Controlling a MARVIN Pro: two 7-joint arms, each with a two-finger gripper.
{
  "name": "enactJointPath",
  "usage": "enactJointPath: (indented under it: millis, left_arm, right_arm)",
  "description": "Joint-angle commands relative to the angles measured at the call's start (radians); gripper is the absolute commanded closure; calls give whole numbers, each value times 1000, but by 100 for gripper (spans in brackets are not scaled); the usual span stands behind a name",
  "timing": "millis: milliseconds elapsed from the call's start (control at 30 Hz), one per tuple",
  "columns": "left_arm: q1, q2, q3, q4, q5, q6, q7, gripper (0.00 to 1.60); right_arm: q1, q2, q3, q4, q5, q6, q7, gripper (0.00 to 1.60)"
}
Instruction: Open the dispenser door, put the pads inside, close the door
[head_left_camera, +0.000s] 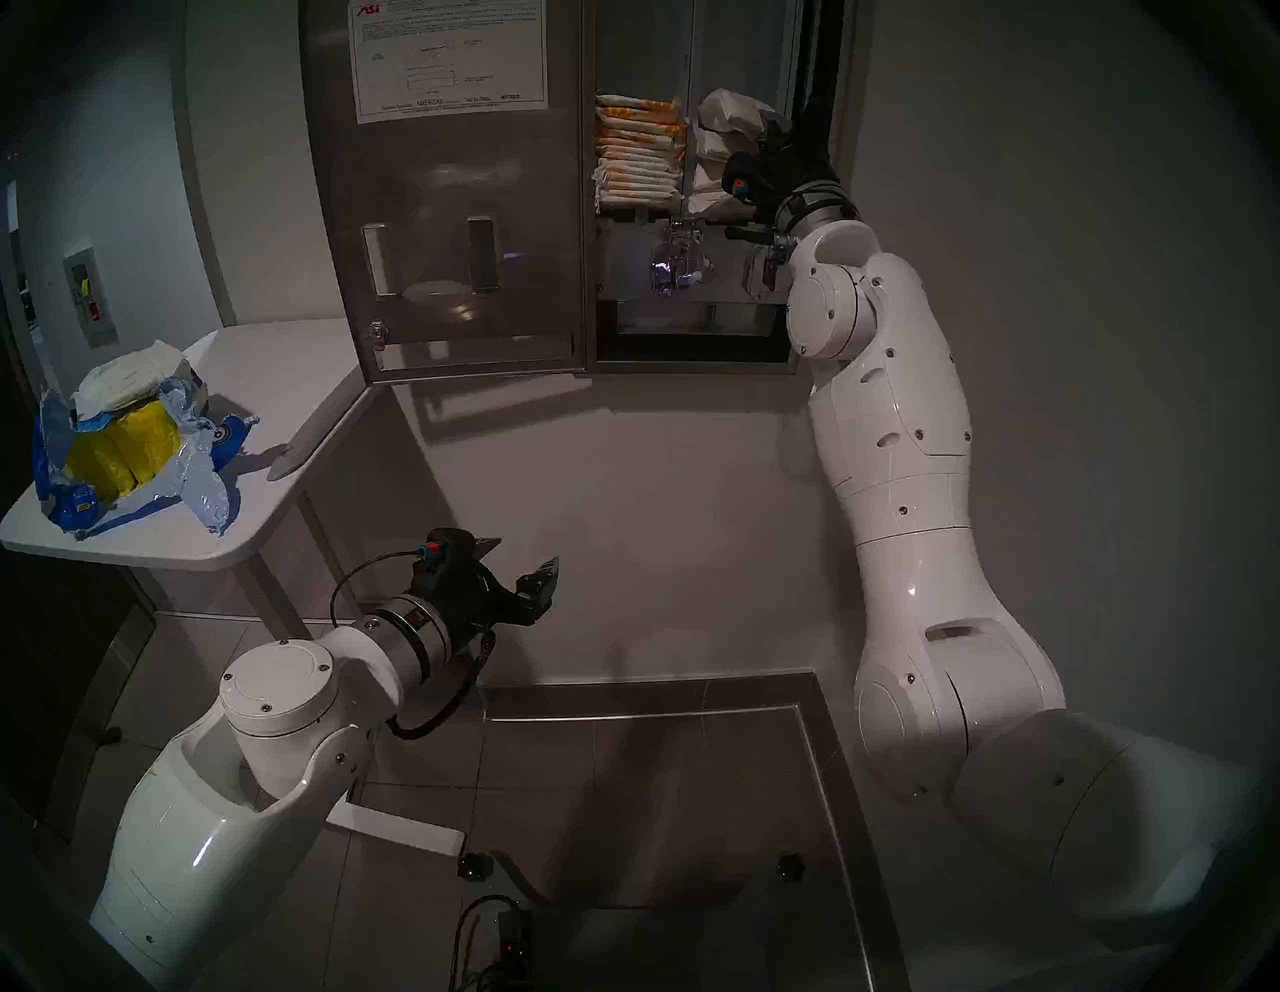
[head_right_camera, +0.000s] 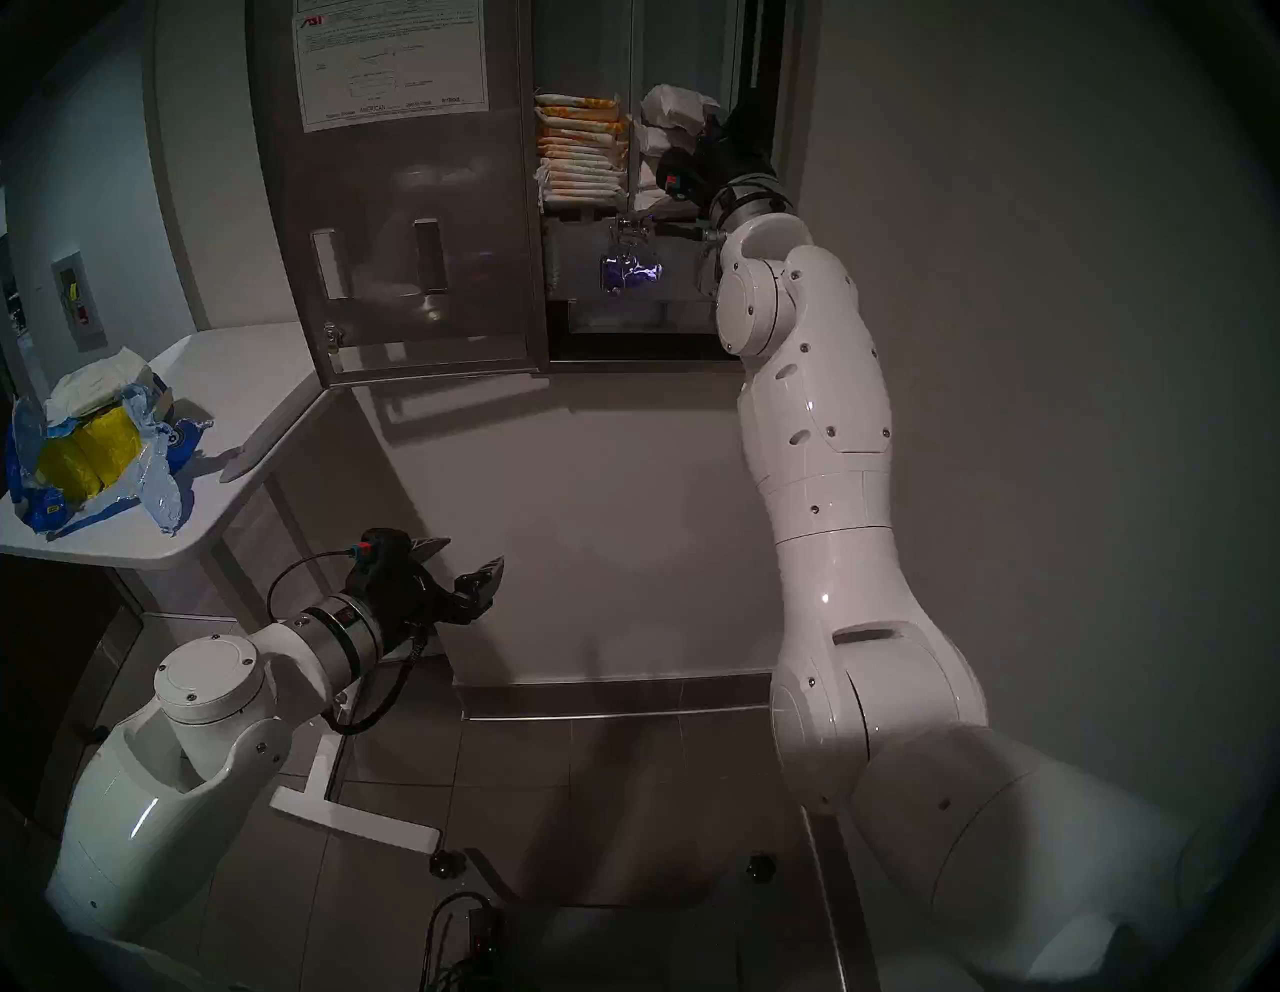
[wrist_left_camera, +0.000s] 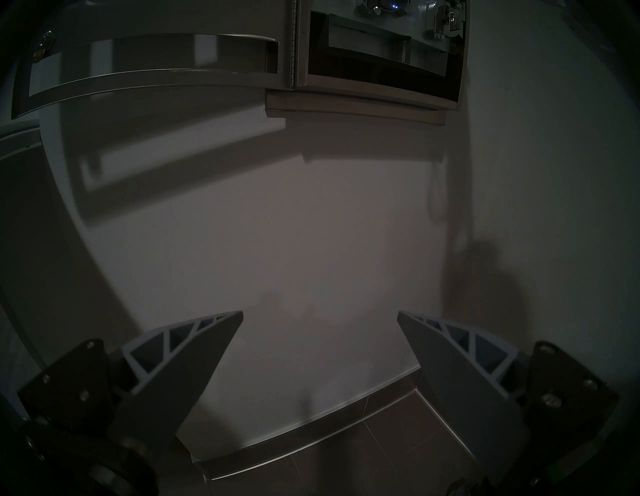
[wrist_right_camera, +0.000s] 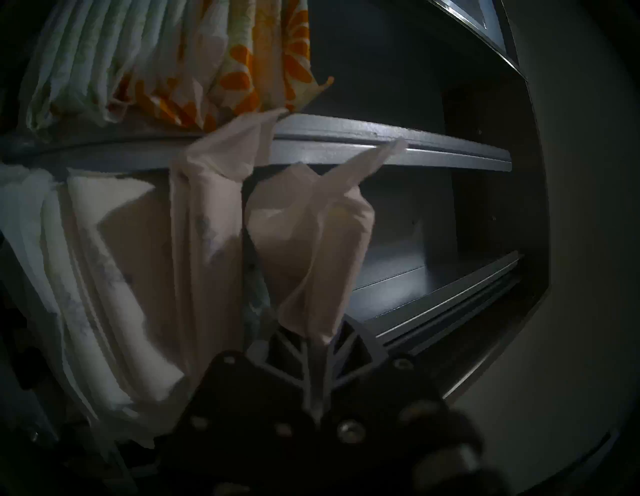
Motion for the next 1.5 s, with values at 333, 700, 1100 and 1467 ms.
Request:
enactJointPath:
  millis: [333, 700, 1100, 1467]
  left_arm:
    - [-15, 0, -14, -29, 4, -9, 2, 0]
    - [-15, 0, -14, -29, 4, -9, 1, 0]
    - [-15, -1, -15, -29, 5, -9, 1, 0]
    - [-15, -2, -15, -30, 5, -8, 0, 0]
  right_arm:
    - [131, -12, -1, 108, 13, -16, 16, 160]
    - [175, -18, -14, 163, 5, -23, 15, 160]
    - [137, -2, -4, 64, 20, -50, 132, 160]
    - [132, 12, 10, 30, 14, -34, 225, 160]
